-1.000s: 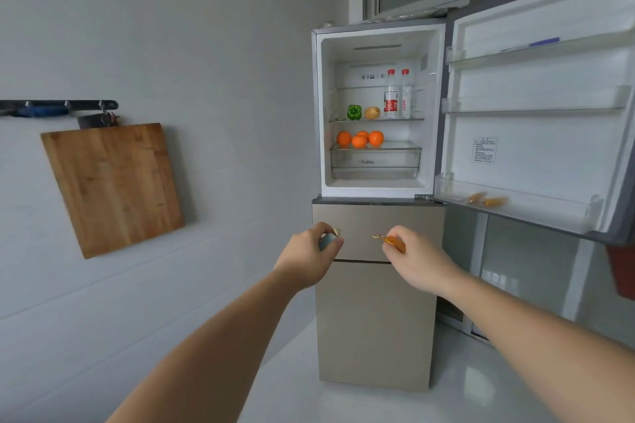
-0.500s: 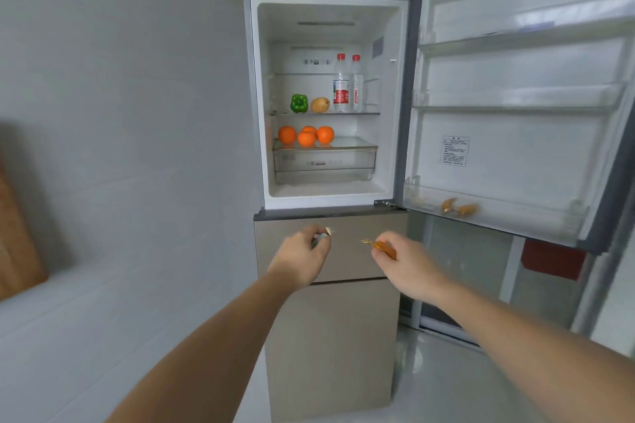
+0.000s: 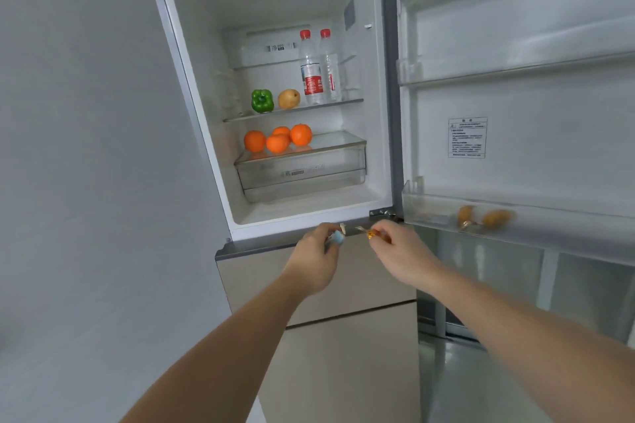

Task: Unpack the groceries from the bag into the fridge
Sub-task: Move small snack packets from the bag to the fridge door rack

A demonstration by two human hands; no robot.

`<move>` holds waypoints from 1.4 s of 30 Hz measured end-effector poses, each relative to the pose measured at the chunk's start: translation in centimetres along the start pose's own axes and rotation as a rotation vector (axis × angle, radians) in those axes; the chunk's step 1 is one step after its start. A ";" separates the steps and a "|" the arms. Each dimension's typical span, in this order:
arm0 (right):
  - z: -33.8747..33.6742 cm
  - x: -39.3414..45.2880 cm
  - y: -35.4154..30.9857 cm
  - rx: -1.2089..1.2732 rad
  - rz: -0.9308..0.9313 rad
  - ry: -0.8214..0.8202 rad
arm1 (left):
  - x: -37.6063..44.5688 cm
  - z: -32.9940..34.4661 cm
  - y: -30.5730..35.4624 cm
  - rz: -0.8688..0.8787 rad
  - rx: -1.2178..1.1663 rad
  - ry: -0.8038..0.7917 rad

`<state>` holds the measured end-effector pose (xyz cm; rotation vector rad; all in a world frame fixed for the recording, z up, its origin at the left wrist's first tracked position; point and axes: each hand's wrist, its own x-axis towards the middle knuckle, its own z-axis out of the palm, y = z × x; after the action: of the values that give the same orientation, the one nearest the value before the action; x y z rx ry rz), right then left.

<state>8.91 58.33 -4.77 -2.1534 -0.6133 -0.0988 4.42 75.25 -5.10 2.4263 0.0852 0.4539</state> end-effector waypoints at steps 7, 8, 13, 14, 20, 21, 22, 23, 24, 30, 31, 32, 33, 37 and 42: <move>-5.4 5.6 3.8 -0.064 0.020 0.060 | 9.3 5.3 4.2 0.122 -0.123 -0.037; -6.1 6.4 4.2 -0.063 0.028 0.093 | 10.7 5.9 4.9 0.148 -0.157 -0.034; -10.0 8.0 7.3 -0.101 0.127 0.231 | 17.1 9.9 8.3 0.329 -0.206 -0.066; -11.4 8.3 7.8 -0.099 0.143 0.280 | 18.5 10.7 9.4 0.371 -0.237 -0.090; -18.7 8.1 11.9 -0.125 0.347 0.542 | 23.3 16.3 15.2 0.538 -0.346 -0.290; -19.2 7.8 12.7 -0.142 0.393 0.550 | 23.3 17.5 15.8 0.568 -0.342 -0.331; -19.5 7.5 13.6 -0.160 0.440 0.550 | 23.2 18.5 16.4 0.598 -0.342 -0.378; -19.8 7.2 14.2 -0.167 0.483 0.550 | 23.3 19.6 16.9 0.626 -0.341 -0.429; -20.2 7.1 14.7 -0.147 0.519 0.552 | 23.4 20.6 17.6 0.655 -0.340 -0.481; -22.1 7.7 16.1 -0.037 0.603 0.581 | 24.0 23.7 20.2 0.639 -0.399 -0.624; -22.0 7.8 16.4 -0.078 0.611 0.563 | 24.2 23.9 20.1 0.610 -0.428 -0.619; -21.9 8.0 16.8 -0.146 0.619 0.524 | 24.3 24.2 20.1 0.583 -0.454 -0.620; -21.8 8.1 17.1 -0.232 0.627 0.459 | 24.3 24.6 20.0 0.571 -0.447 -0.631; -22.4 8.2 18.0 -0.394 0.646 0.362 | 24.2 25.3 19.7 0.605 -0.384 -0.717; -22.5 7.6 19.1 -0.433 0.706 0.400 | 24.1 25.3 19.3 0.570 -0.313 -0.746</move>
<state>27.64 34.42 -2.69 -2.5388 0.4475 -0.2856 34.69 49.24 -4.13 2.1256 -0.9368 -0.2141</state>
